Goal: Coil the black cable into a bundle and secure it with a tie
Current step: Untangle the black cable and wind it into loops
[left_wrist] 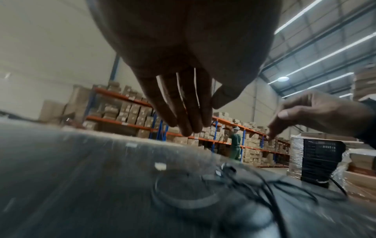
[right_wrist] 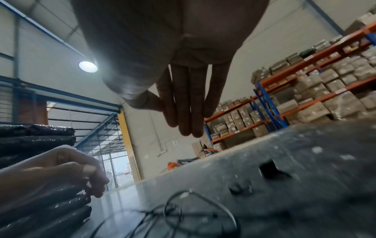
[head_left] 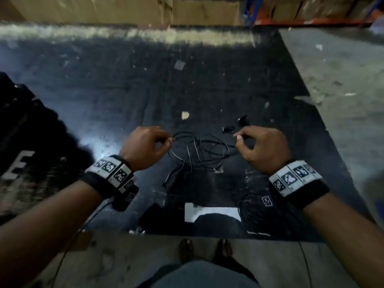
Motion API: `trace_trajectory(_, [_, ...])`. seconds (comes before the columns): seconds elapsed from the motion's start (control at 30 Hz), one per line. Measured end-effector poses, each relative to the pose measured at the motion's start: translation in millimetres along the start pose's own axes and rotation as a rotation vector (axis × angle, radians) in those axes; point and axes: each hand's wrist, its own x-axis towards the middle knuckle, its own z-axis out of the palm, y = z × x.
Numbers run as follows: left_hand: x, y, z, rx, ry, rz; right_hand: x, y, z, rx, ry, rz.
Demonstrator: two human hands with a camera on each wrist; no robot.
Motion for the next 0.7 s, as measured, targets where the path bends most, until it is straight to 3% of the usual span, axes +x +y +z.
trace_trajectory(0.07, [-17,-6,19,-0.036,-0.057,-0.036,-18,14,13,0.010,-0.051,0.044])
trace_trajectory(0.17, [-51,-8,45,-0.068,-0.280,-0.061,-52,32,37,0.021,-0.238,0.135])
trace_trajectory(0.23, [-61,-8,54,-0.040,-0.328,-0.054,-61,36,47,0.003,-0.337,0.144])
trace_trajectory(0.4, [-53,-13,72,-0.035,-0.254,-0.080,-48,22,69,-0.017,-0.451,0.174])
trace_trajectory(0.7, [-16,-30,77,0.016,-0.172,-0.160,-19,15,96,-0.031,-0.402,0.159])
